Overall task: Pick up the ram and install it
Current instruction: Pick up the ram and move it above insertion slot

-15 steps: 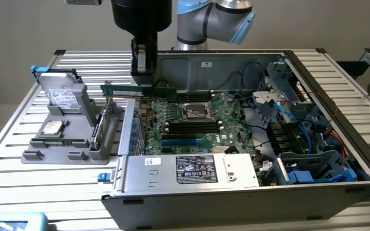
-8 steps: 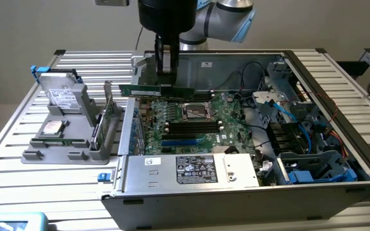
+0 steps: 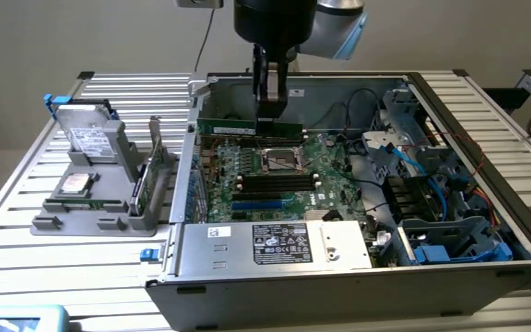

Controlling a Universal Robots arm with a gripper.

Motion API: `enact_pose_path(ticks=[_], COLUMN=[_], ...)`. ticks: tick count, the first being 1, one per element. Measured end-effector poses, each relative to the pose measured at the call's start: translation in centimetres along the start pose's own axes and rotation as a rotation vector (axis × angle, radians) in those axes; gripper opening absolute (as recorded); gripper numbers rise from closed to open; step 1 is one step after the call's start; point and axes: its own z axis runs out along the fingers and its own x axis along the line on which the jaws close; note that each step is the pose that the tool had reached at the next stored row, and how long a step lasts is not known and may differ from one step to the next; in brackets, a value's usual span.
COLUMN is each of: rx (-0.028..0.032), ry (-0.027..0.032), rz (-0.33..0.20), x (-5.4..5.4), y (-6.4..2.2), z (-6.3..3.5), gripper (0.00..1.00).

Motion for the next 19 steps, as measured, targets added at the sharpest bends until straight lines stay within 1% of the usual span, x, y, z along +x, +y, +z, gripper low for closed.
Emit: enact_pose_path(ticks=[6, 9, 10, 11, 14, 16, 17, 18, 19], rx=[0.0000, 0.0008, 0.0026, 0.0075, 0.0290, 0.0411, 0.0452, 0.0468, 0.0470], ry=[0.0009, 0.0021, 0.0026, 0.0032, 0.0056, 0.0080, 0.0097, 0.0118, 0.0147], rz=[0.000, 0.000, 0.000, 0.000, -0.001, -0.002, -0.002, -0.002, -0.002], x=[-1.7, -2.5, -2.8, -3.1, -3.9, -4.5, -4.8, -5.0, -5.1], y=[-2.01, -2.65, -2.78, -2.90, -3.16, -3.32, -3.40, -3.48, -3.50], z=[0.39, 0.57, 0.62, 0.66, 0.71, 0.75, 0.79, 0.86, 0.92], gripper=[0.14, 0.14, 0.14, 0.14, 0.14, 0.14, 0.14, 0.14, 0.14])
